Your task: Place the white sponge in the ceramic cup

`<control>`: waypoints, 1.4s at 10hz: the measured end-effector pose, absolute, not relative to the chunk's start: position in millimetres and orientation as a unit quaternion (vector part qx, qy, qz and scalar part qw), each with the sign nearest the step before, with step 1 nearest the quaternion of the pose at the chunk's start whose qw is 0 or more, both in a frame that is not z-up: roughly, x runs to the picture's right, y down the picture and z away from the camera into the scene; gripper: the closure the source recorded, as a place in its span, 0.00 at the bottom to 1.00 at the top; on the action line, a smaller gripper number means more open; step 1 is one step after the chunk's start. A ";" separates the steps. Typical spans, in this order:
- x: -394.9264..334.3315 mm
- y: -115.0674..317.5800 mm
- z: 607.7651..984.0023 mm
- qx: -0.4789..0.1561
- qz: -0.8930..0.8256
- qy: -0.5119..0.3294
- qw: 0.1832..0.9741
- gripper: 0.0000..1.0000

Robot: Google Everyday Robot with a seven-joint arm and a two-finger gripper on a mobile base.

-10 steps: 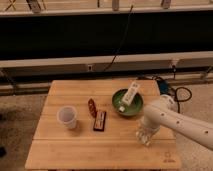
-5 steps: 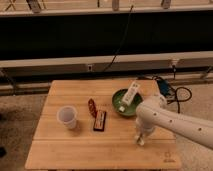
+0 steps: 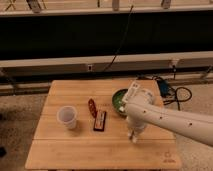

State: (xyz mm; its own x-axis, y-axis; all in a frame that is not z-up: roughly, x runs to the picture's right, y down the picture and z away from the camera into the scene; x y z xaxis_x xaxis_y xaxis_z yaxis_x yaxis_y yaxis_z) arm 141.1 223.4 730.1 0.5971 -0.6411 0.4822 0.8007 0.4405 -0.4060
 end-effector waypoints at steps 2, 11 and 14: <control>120.2 215.9 721.2 -0.305 -0.443 -0.133 0.832 1.00; -25.0 180.2 704.1 -0.288 -0.503 -0.206 0.788 1.00; -69.5 144.6 697.4 -0.267 -0.523 -0.220 0.779 1.00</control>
State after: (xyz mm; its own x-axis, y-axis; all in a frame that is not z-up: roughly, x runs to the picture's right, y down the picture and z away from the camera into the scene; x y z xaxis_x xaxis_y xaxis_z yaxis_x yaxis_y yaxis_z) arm -69.5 144.6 697.4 0.3555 -0.6972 0.6226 0.9325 0.3097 -0.1857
